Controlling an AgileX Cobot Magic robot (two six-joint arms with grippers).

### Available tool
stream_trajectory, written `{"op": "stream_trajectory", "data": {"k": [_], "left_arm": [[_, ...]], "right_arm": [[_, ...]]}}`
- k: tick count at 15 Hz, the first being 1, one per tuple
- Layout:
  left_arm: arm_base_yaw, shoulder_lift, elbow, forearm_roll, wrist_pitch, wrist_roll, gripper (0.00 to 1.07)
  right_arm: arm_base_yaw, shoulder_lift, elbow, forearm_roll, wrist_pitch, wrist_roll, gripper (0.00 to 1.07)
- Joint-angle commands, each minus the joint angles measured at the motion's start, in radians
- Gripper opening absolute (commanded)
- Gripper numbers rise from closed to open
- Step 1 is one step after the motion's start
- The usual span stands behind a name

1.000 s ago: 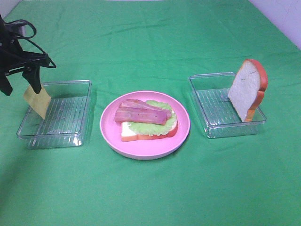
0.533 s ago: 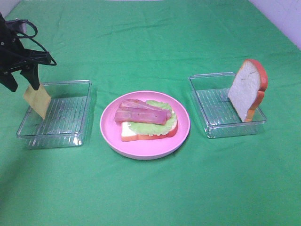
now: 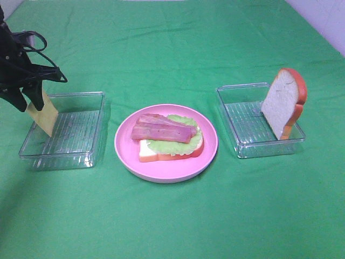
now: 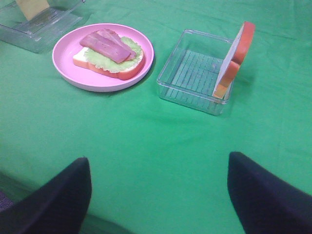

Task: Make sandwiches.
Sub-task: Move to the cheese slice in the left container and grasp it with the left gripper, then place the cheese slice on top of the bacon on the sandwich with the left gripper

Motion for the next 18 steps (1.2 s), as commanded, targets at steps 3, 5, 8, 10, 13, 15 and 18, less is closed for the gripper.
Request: {"op": "stream_trajectory", "data": {"k": [3, 5, 8, 10, 13, 15, 18], "left_arm": [[-0.003, -0.002, 0.001, -0.005, -0.008, 0.002, 0.28], [-0.003, -0.002, 0.001, -0.005, -0.014, 0.002, 0.09], [-0.003, -0.002, 0.001, 0.002, -0.022, 0.001, 0.00], [-0.003, -0.002, 0.001, 0.002, -0.022, 0.001, 0.00], [-0.003, -0.008, 0.001, -0.021, -0.006, 0.007, 0.00], [-0.003, -0.031, 0.001, -0.056, -0.022, 0.034, 0.00], [-0.003, -0.082, -0.025, -0.260, -0.032, 0.142, 0.00]], "right_arm": [[0.001, -0.016, 0.004, 0.000, -0.010, -0.008, 0.75], [0.001, -0.016, 0.004, 0.000, -0.010, -0.008, 0.75], [0.001, -0.016, 0.004, 0.000, -0.010, -0.008, 0.75], [0.001, -0.016, 0.004, 0.000, -0.010, -0.008, 0.75], [0.001, -0.016, 0.004, 0.000, -0.010, -0.008, 0.75], [0.001, -0.016, 0.004, 0.000, -0.010, -0.008, 0.75], [0.001, -0.016, 0.004, 0.000, -0.010, -0.008, 0.75]]}}
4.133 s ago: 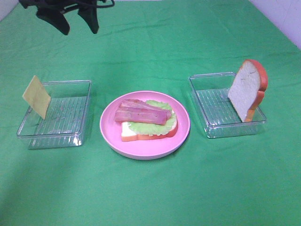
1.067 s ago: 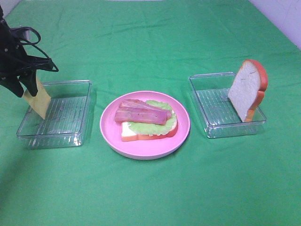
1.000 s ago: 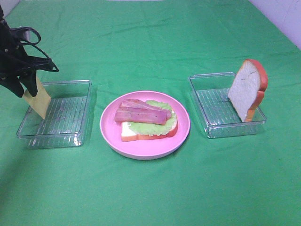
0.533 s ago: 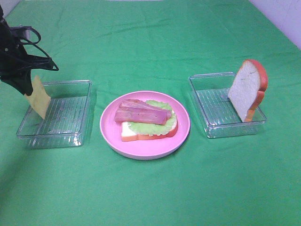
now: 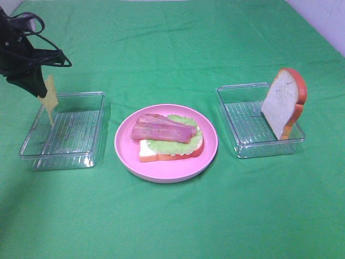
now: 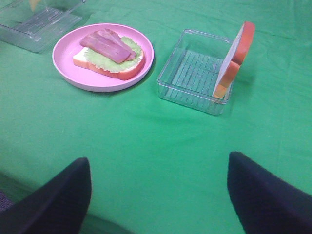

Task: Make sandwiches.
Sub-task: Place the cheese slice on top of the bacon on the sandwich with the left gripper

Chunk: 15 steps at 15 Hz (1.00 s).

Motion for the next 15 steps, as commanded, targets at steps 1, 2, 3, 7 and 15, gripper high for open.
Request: {"op": "stream_trajectory", "data": {"k": [1, 2, 3, 7, 15], "left_arm": [[-0.003, -0.036, -0.023, -0.184, -0.012, 0.104, 0.00], [-0.003, -0.044, -0.026, -0.277, -0.015, 0.155, 0.00], [-0.003, -0.046, -0.026, -0.386, -0.016, 0.215, 0.00], [-0.056, -0.046, -0.024, -0.651, -0.023, 0.388, 0.00], [-0.368, 0.108, -0.024, -0.728, -0.119, 0.410, 0.00]], "right_arm": [[0.001, -0.016, 0.004, 0.000, -0.010, -0.008, 0.75], [0.001, -0.016, 0.004, 0.000, -0.010, -0.008, 0.75], [0.001, -0.016, 0.004, 0.000, -0.010, -0.008, 0.75], [0.001, -0.016, 0.004, 0.000, -0.010, -0.008, 0.75], [0.001, -0.016, 0.004, 0.000, -0.010, -0.008, 0.75]]}}
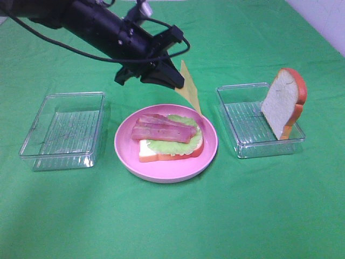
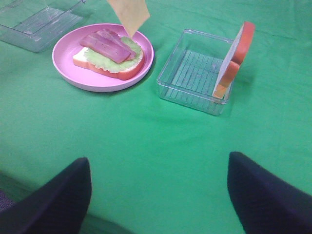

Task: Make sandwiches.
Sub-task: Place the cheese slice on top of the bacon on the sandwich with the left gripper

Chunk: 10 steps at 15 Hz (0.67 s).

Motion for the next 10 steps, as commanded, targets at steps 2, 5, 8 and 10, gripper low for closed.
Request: {"op": "stream_trajectory", "data": {"k": [2, 5, 8, 10], "left_arm": [[-0.033, 0.072, -0.003, 0.091, 0.017, -0.036, 0.00], [-0.024, 0.075, -0.003, 0.273, 0.019, -0.147, 0.00], [-0.024, 0.078, -0.003, 0.404, 0.019, -0.212, 0.00], [-0.024, 0.077, -0.003, 0.409, 0.015, -0.232, 0.00]], "right_arm": [[0.001, -0.016, 0.004, 0.001, -0.010, -0.008, 0.75], [0.001, -0.016, 0.004, 0.002, -0.010, -0.008, 0.75], [0.001, -0.016, 0.004, 0.002, -0.010, -0.008, 0.75], [0.001, -0.016, 0.004, 0.002, -0.010, -0.008, 0.75]]}}
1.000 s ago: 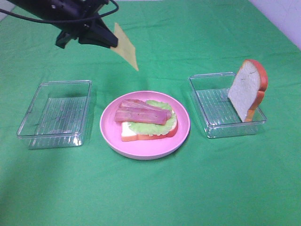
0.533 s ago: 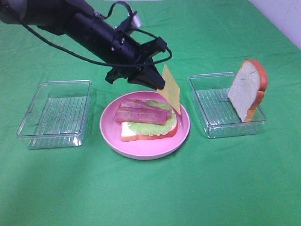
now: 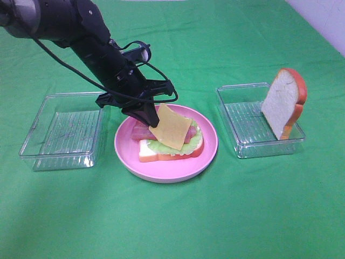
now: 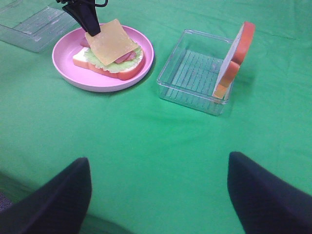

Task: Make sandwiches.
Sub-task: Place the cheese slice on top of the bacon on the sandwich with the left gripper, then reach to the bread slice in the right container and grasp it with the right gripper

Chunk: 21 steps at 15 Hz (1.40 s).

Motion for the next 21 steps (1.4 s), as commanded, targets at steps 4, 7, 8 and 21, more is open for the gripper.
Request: {"op": "stream_trajectory", "data": {"k": [4, 7, 8, 21], "left_arm": [[0.004, -0.004, -0.010, 0.008, -0.005, -0.024, 0.50], [0.004, -0.004, -0.064, 0.010, 0.046, 0.008, 0.80], [0.004, -0.004, -0.106, 0.022, 0.072, 0.027, 0.79], [0.004, -0.243, -0.514, 0.555, 0.393, -0.110, 0.78]], "right_arm": [[0.001, -0.016, 0.004, 0.002, -0.010, -0.008, 0.75], [0.001, -0.016, 0.004, 0.003, -0.010, -0.008, 0.75], [0.001, -0.016, 0.004, 0.003, -0.010, -0.008, 0.75], [0.001, -0.016, 0.004, 0.005, -0.010, -0.007, 0.75]]}}
